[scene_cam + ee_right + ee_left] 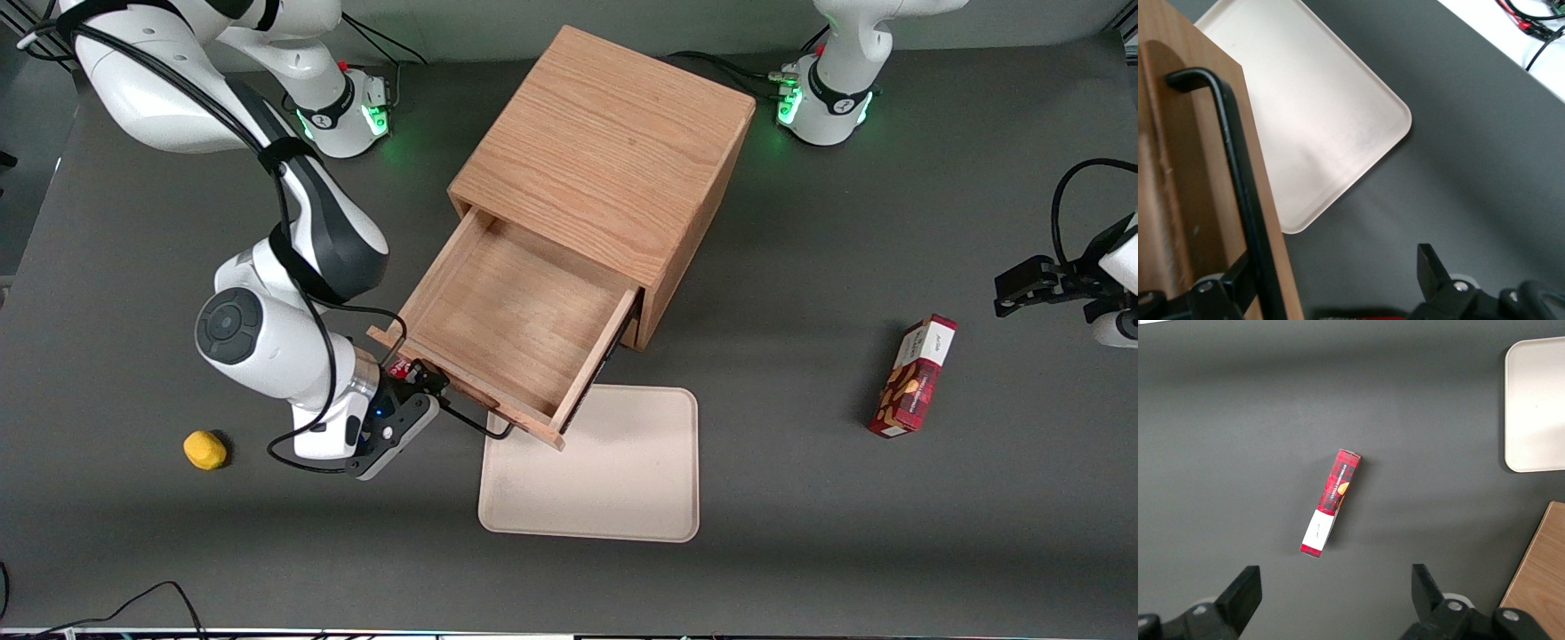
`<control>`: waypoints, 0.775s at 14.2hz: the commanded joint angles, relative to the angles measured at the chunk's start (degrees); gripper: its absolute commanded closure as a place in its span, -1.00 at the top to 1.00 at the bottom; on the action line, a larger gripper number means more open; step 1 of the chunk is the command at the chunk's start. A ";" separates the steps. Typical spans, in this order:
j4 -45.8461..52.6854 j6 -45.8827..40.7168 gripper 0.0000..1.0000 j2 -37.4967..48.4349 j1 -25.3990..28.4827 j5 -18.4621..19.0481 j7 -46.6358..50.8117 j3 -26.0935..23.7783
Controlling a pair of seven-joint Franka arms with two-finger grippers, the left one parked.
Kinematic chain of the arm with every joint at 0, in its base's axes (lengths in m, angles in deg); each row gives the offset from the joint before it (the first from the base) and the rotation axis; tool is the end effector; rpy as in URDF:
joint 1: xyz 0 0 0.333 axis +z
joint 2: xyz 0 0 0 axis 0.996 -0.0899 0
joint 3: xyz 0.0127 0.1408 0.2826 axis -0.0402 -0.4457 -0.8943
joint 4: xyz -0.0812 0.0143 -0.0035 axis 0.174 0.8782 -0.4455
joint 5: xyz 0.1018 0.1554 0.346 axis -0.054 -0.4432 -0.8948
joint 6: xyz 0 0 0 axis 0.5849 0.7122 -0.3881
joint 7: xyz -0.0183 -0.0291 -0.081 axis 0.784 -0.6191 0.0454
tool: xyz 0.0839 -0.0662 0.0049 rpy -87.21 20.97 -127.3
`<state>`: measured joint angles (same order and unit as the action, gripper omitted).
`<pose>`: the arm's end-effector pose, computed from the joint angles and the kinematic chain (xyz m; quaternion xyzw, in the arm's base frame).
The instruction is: Open upper drawer
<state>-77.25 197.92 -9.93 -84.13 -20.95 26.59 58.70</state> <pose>0.6909 0.2551 0.4001 -0.9254 -0.3592 -0.0767 0.0939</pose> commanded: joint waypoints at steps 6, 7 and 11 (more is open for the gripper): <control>5.09 -10.22 1.00 5.46 -3.95 -4.95 -7.96 0.49; 3.69 -11.97 1.00 8.35 -4.66 -5.04 -7.87 0.75; -5.44 -14.44 1.00 20.57 -9.14 -5.13 -6.82 9.34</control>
<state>-74.32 184.09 2.40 -91.36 -23.99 20.48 63.72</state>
